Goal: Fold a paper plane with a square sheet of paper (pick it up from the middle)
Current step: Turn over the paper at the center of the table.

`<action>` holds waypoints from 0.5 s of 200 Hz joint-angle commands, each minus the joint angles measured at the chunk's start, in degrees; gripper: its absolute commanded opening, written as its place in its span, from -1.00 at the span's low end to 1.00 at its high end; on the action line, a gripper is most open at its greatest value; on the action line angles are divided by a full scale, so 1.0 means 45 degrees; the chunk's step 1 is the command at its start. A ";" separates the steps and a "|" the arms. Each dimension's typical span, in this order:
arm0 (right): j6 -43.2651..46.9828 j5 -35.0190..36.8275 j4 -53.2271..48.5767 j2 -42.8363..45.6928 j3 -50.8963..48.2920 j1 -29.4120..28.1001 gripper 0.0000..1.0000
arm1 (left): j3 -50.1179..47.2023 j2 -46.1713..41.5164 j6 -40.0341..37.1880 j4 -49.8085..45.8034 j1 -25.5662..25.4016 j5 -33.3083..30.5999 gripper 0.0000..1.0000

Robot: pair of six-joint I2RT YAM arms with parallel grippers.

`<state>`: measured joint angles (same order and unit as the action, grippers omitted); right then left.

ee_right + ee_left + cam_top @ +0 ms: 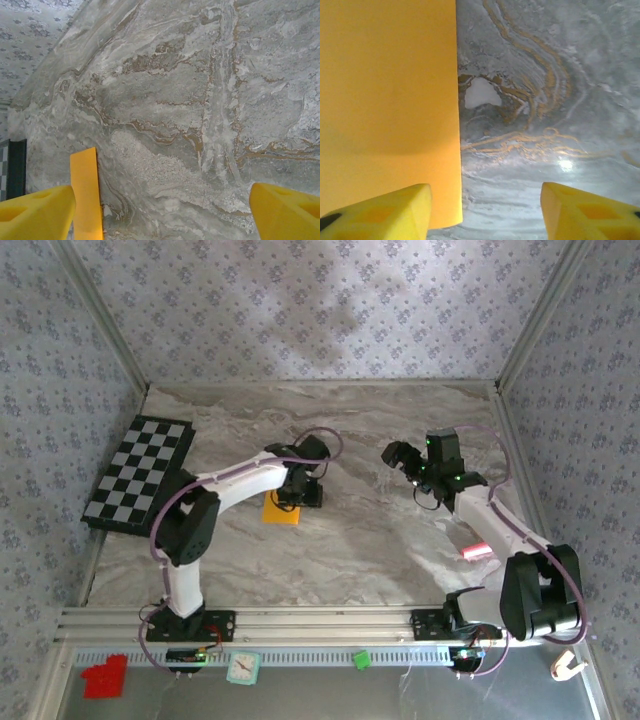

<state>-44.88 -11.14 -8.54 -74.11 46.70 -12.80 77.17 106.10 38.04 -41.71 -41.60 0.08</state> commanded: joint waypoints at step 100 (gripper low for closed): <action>0.0761 0.0260 -0.0564 -0.4602 0.3839 -0.5413 0.88 | -0.5641 -0.7176 0.1551 0.3176 0.6076 0.2310 1.00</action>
<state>-42.65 -10.15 -9.50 -89.03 58.13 -32.64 55.18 77.47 43.64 -29.61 -17.82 7.64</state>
